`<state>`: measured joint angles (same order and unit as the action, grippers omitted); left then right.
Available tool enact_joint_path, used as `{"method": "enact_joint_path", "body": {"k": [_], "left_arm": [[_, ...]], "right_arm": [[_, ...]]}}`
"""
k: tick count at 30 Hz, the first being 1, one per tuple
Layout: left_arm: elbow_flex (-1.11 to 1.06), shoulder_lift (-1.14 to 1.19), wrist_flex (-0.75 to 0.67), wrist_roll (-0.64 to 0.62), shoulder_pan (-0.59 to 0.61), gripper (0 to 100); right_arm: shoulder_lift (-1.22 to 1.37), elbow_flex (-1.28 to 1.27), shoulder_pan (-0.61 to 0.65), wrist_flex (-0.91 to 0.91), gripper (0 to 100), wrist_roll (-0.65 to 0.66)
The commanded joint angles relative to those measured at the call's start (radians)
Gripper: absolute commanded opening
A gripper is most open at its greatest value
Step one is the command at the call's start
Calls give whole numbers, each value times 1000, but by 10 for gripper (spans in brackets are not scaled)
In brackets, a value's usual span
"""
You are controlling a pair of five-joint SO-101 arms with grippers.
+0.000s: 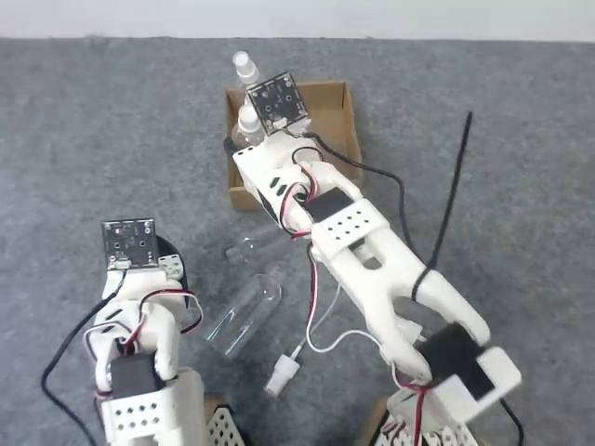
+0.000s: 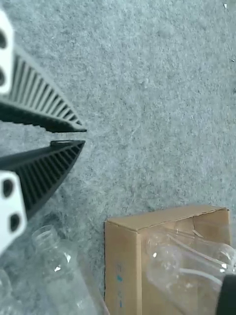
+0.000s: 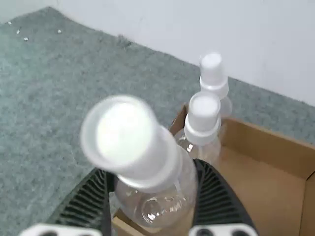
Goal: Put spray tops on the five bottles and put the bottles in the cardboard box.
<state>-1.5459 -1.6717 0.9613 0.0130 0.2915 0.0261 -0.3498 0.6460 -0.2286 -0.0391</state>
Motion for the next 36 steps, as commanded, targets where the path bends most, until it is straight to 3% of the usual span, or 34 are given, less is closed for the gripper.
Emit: {"method": "enact_joint_path", "body": {"k": [1,20,36], "left_arm": [[12,-17,-34,6,6,26],[12,-17,-32,6,6,26],[12,-17,-32,6,6,26]], "right_arm": [[2,81,-8,31,33,-12],[197,103,-8,108,35,-12],[213,101,-7,97,69,-11]]}}
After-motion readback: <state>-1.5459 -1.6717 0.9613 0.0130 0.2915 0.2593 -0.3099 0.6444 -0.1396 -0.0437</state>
